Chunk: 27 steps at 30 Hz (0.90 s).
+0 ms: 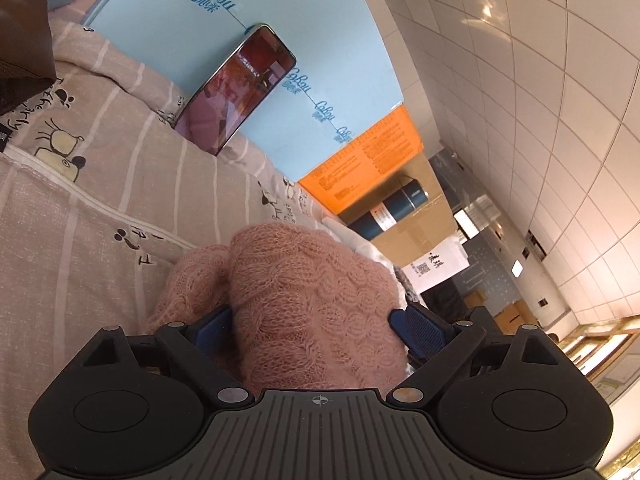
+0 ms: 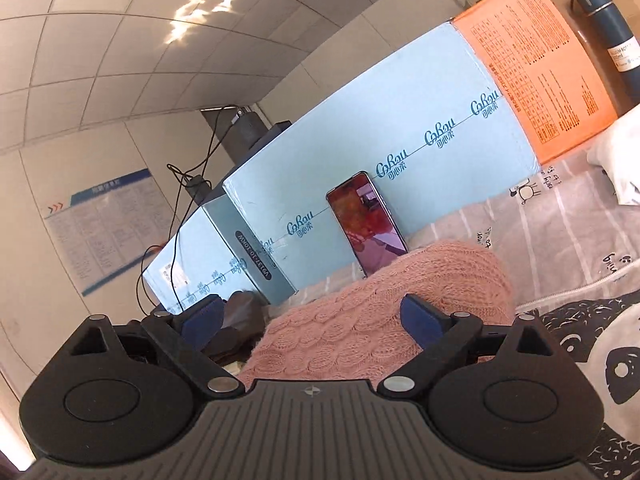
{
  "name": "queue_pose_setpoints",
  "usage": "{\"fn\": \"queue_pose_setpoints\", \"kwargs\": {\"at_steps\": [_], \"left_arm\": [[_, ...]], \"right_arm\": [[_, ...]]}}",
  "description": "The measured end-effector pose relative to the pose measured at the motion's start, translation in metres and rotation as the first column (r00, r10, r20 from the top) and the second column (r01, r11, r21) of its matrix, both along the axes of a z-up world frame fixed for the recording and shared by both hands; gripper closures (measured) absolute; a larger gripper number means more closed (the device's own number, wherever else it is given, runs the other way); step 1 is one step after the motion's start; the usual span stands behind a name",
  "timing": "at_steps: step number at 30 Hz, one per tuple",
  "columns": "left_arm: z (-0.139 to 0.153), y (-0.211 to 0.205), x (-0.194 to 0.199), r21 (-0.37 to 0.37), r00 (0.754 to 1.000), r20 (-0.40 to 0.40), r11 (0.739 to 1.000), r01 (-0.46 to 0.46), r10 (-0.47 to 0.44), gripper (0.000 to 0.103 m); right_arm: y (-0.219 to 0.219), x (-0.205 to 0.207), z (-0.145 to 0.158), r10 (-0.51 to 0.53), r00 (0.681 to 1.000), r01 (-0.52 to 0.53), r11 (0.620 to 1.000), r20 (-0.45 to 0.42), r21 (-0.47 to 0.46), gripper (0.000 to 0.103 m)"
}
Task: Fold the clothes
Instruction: 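Grip the folded sweater edge with the left gripper while the right gripper holds the cuff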
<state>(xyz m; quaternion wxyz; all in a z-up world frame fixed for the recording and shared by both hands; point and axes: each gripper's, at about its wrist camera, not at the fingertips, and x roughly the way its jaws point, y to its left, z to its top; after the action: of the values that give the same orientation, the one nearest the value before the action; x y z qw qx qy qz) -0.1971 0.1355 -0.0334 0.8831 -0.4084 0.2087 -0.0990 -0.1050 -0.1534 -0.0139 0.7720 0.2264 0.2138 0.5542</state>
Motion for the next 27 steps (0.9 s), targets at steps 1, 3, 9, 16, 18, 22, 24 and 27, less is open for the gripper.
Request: {"fn": "queue_pose_setpoints", "kwargs": {"at_steps": [1, 3, 9, 16, 18, 22, 24, 27], "left_arm": [[0.0, -0.004, 0.003, 0.028, 1.0, -0.006, 1.0, -0.007, 0.007, 0.014], [0.001, -0.014, 0.009, 0.126, 1.0, -0.026, 0.992, -0.013, 0.016, 0.047], [0.014, -0.026, 0.004, 0.274, 0.999, 0.038, 0.961, -0.039, 0.029, 0.081], [0.019, -0.016, -0.008, 0.379, 0.988, 0.017, 0.913, -0.149, 0.154, 0.08], [0.015, -0.017, -0.006, 0.397, 0.987, -0.001, 0.906, -0.146, 0.16, 0.076], [0.018, -0.018, -0.005, 0.437, 0.986, -0.003, 0.887, -0.15, 0.168, 0.054], [0.022, -0.015, -0.01, 0.437, 0.984, 0.005, 0.884, -0.163, 0.179, 0.031], [0.027, -0.009, -0.018, 0.442, 0.98, 0.023, 0.878, -0.187, 0.197, 0.022]], "right_arm": [[-0.001, 0.001, -0.001, -0.001, 1.0, 0.001, 1.0, -0.01, 0.0, 0.008], [-0.001, 0.002, -0.003, -0.008, 1.0, 0.008, 1.0, -0.022, -0.008, 0.007], [-0.011, 0.002, -0.007, -0.019, 0.999, 0.02, 1.0, -0.04, 0.009, 0.007], [-0.018, 0.005, -0.005, 0.036, 0.998, -0.032, 0.997, -0.055, 0.073, 0.007], [-0.019, 0.005, -0.004, 0.06, 0.997, -0.056, 0.995, -0.054, 0.079, 0.007], [-0.017, 0.003, -0.003, 0.109, 0.993, -0.106, 0.992, -0.044, 0.067, 0.007], [-0.015, 0.003, -0.002, 0.106, 0.993, -0.104, 0.993, -0.046, 0.05, 0.007], [-0.008, 0.008, -0.006, 0.049, 0.996, -0.052, 0.998, -0.08, -0.027, 0.007]]}}
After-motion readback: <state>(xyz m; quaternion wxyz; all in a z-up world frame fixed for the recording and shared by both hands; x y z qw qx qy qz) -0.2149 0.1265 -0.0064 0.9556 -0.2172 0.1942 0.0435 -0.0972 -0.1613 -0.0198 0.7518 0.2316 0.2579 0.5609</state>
